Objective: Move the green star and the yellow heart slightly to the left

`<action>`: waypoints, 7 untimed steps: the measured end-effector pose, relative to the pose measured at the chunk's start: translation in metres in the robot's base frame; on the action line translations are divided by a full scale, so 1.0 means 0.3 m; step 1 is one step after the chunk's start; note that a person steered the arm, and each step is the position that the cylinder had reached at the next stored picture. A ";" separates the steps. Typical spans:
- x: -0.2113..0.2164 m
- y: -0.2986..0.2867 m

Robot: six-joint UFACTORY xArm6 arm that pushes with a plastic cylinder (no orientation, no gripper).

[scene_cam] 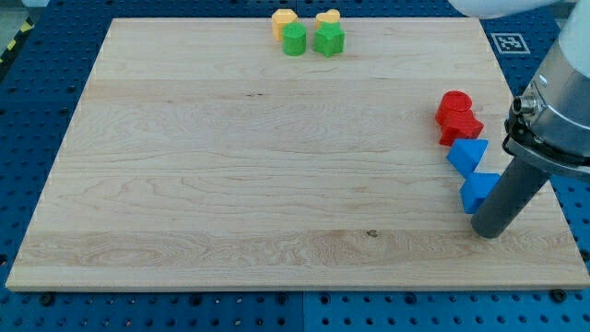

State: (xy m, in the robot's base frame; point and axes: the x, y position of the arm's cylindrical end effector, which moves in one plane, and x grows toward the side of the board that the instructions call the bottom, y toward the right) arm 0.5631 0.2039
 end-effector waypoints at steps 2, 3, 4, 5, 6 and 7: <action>-0.046 0.009; -0.013 -0.027; -0.039 -0.222; -0.226 -0.403; -0.396 -0.465; -0.398 -0.465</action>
State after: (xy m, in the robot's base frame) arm 0.4436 0.0643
